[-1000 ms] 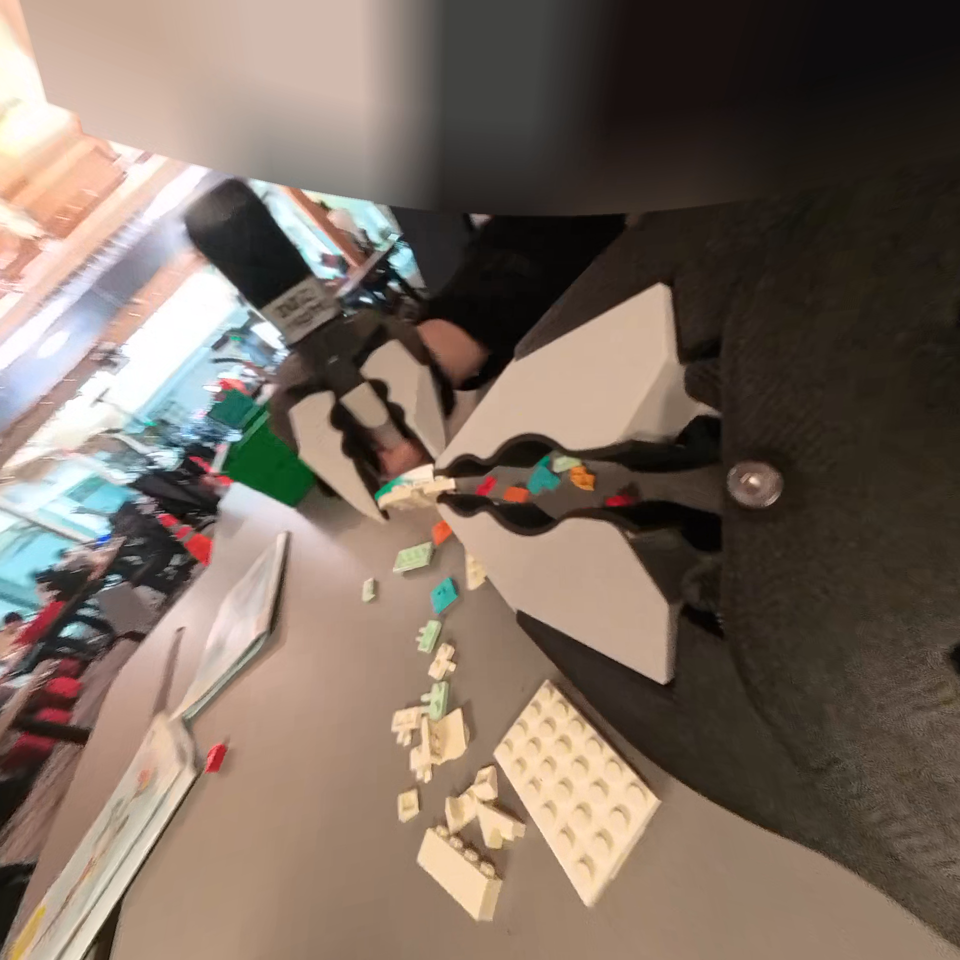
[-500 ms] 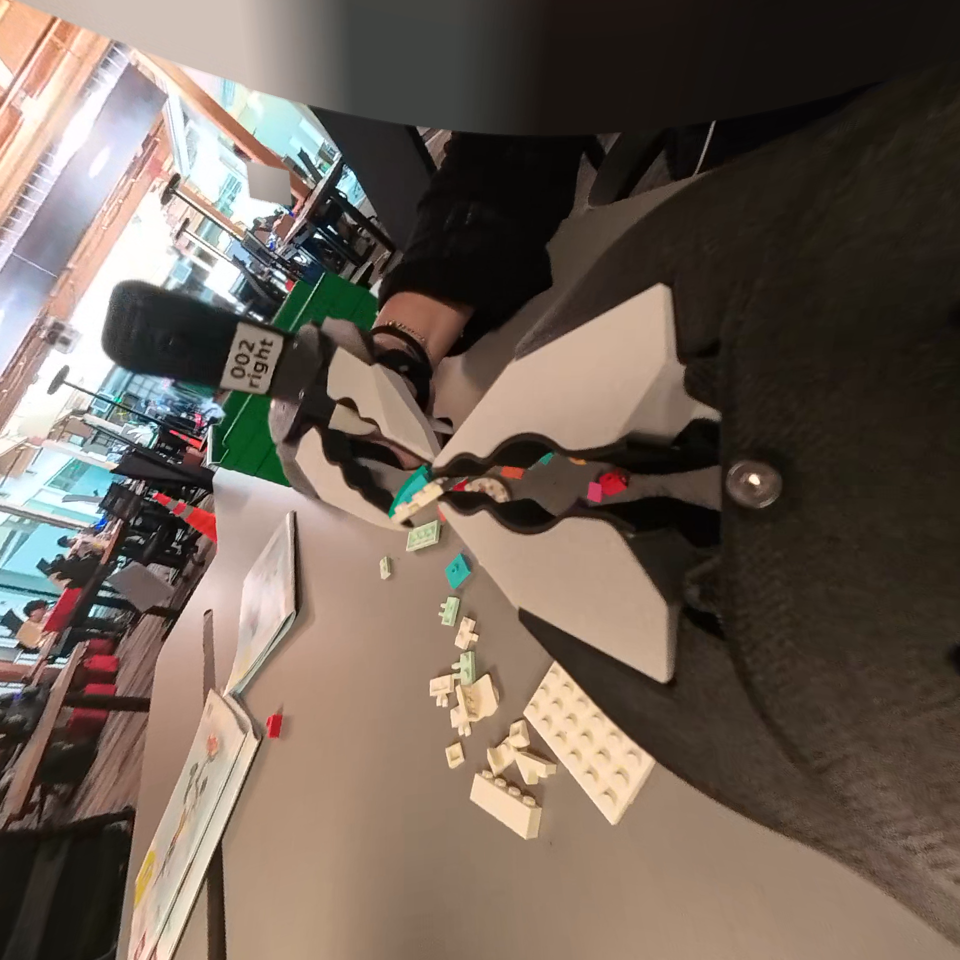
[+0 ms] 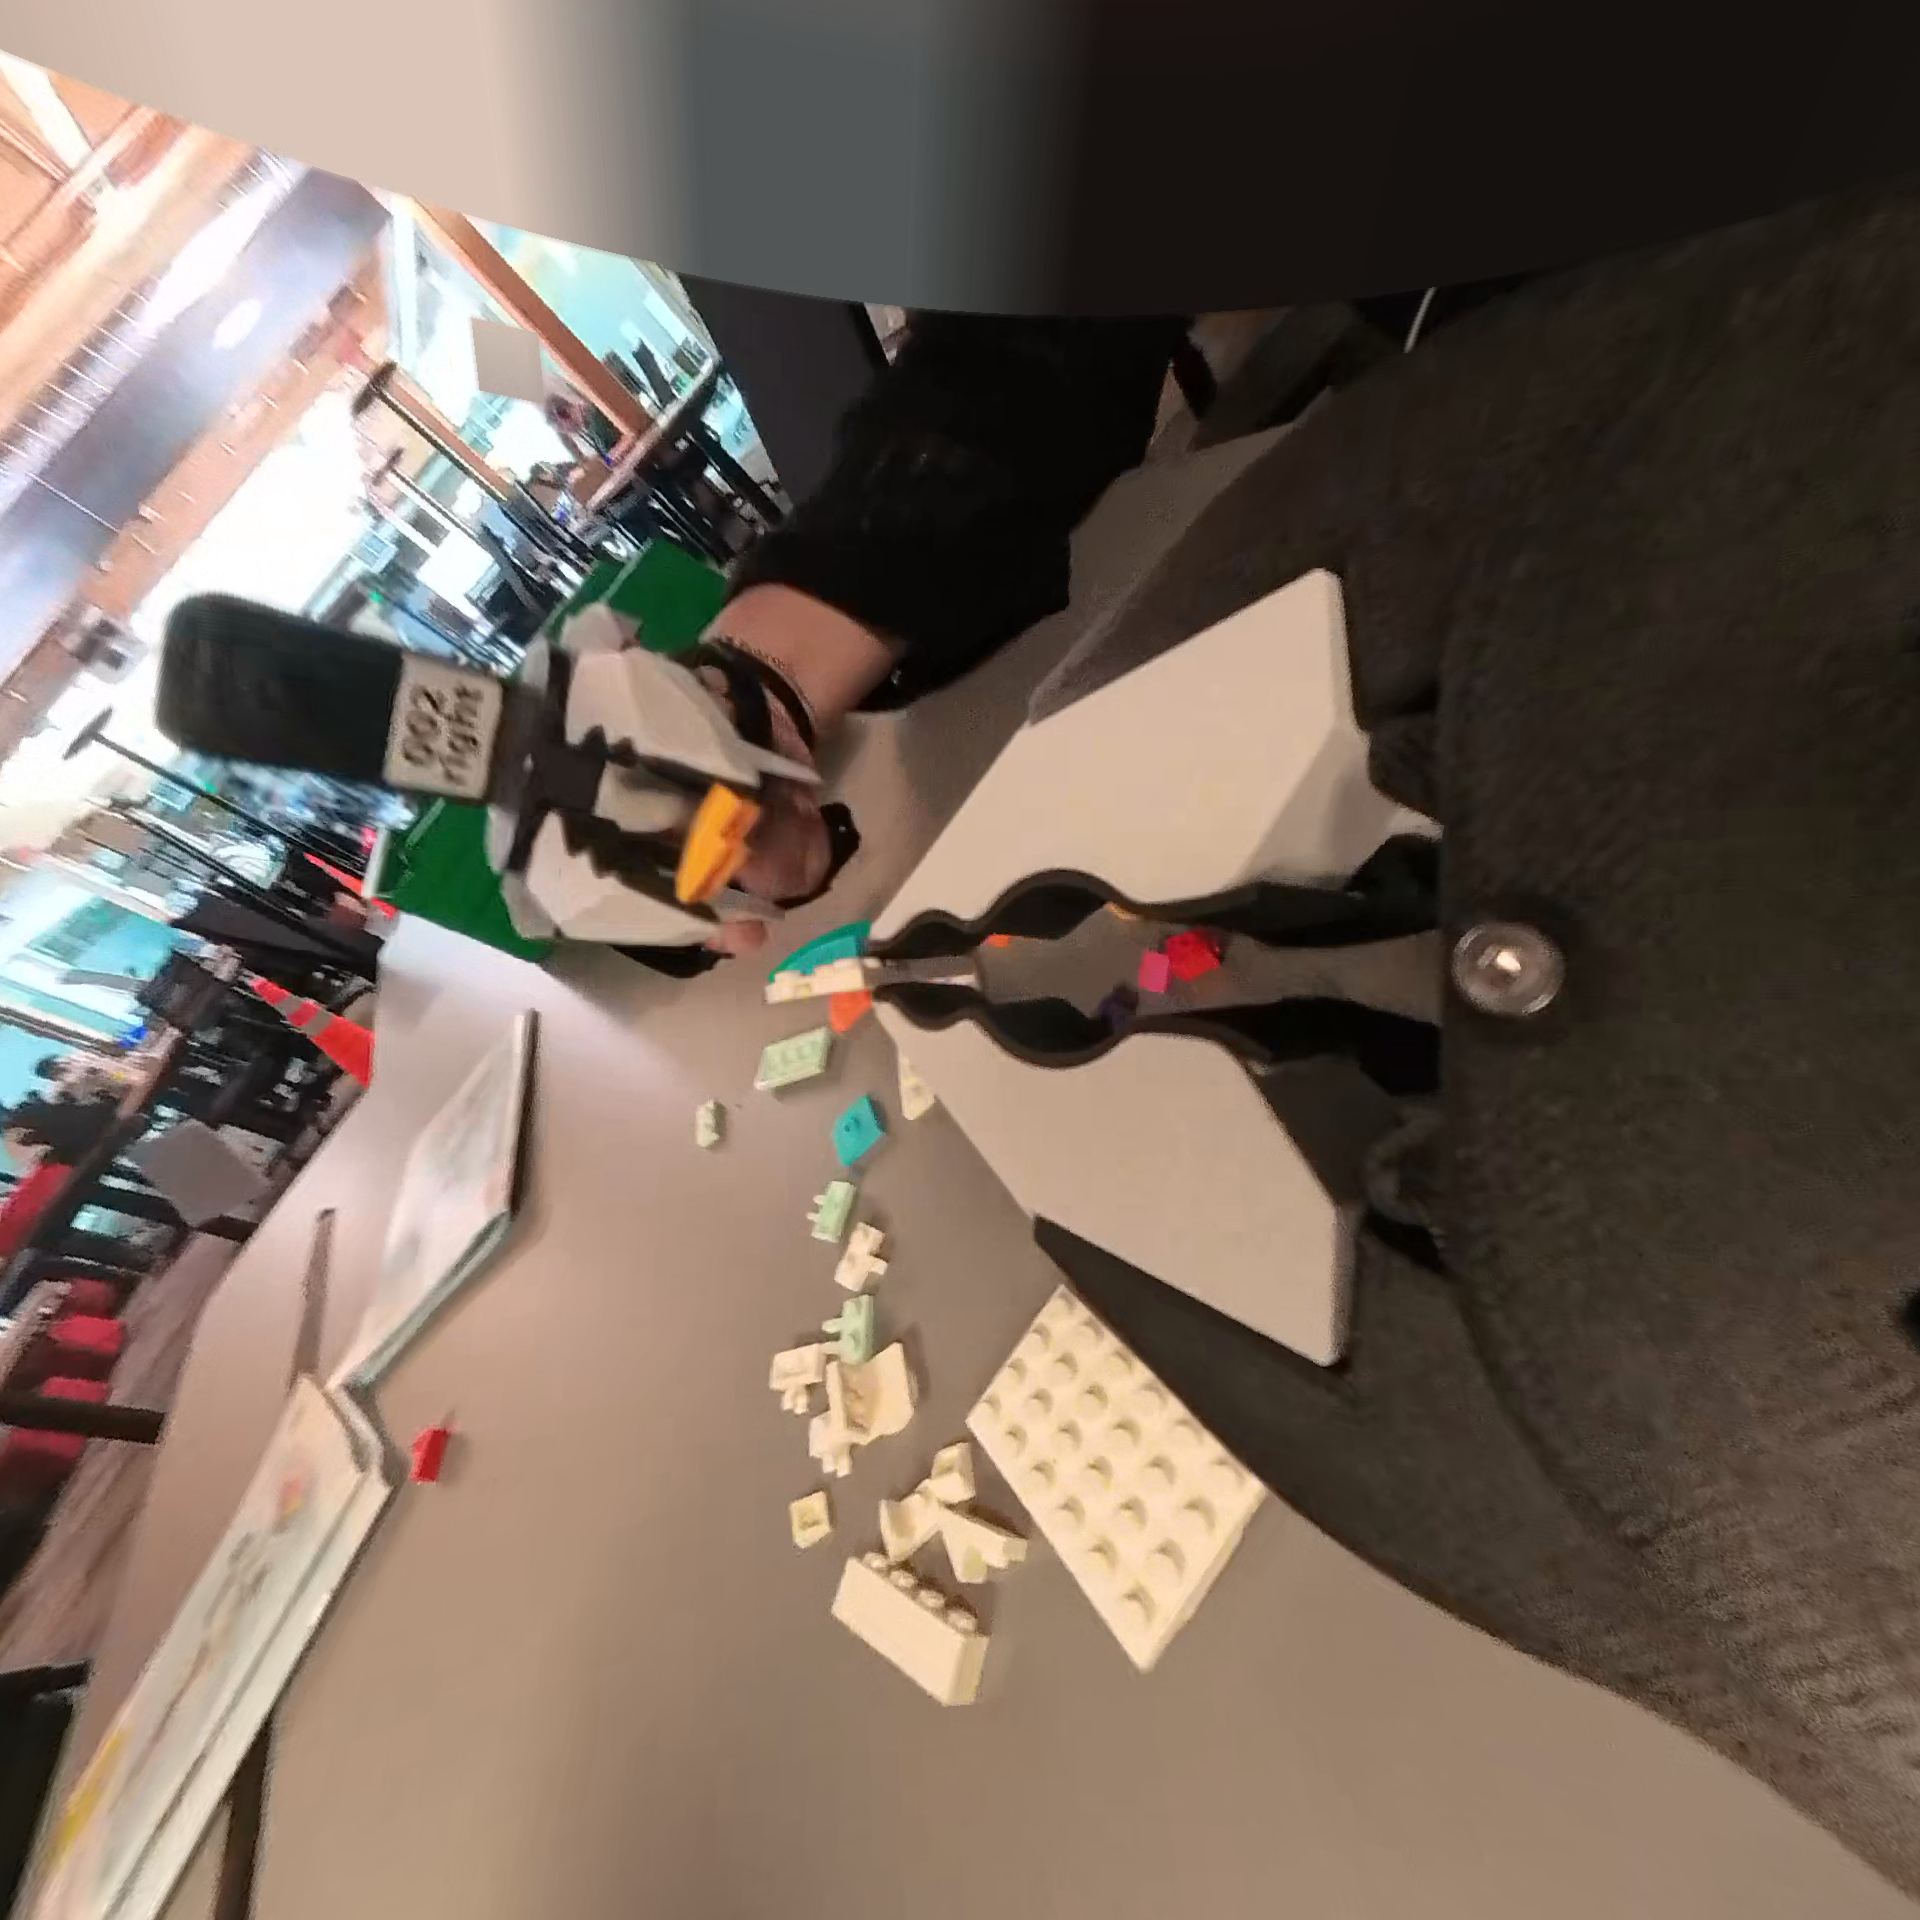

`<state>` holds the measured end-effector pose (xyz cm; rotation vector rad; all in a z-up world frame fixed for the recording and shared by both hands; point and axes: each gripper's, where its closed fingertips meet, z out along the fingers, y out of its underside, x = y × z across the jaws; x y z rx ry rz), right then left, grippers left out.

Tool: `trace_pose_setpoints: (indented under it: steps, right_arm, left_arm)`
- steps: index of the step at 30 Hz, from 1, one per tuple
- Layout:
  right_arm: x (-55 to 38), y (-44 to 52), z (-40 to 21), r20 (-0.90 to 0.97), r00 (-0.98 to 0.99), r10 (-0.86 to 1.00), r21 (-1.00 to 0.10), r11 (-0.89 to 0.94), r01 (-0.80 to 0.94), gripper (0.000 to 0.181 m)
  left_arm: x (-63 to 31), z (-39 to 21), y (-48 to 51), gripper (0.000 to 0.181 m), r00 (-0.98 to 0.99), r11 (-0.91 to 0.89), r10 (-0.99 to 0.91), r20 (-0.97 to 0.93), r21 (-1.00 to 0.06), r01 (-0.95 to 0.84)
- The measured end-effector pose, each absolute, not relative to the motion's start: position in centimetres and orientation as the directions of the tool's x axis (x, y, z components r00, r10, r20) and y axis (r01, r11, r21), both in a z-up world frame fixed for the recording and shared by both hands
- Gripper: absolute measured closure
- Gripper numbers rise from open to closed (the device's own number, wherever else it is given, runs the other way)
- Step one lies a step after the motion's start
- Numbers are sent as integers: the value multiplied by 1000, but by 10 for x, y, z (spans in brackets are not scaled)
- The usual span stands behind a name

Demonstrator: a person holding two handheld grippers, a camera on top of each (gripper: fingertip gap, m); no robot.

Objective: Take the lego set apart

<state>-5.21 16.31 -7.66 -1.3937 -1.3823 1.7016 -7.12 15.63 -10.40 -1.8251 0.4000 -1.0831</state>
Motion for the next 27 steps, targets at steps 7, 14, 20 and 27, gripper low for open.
trace_pose_setpoints:
  steps: [7, 14, 20, 27]
  right_arm:
    - [-57, 168, -146, -60, -123, 991, -850, 14, 527, 156]
    - [-73, 168, -138, 35, -66, 997, -881, 62, 470, 130]
    - [-80, 168, -127, 101, -32, 994, -900, 105, 424, 148]
    - [-82, 167, -123, 145, -27, 989, -897, 143, 418, 156]
  left_arm:
    - [-82, -121, 164, 178, 651, -548, -577, 493, -825, 140]
    - [-83, -126, 165, 178, 663, -572, -546, 511, -806, 151]
    - [-78, -125, 164, 178, 642, -582, -553, 530, -798, 158]
    - [-75, -119, 159, 178, 621, -569, -591, 514, -812, 130]
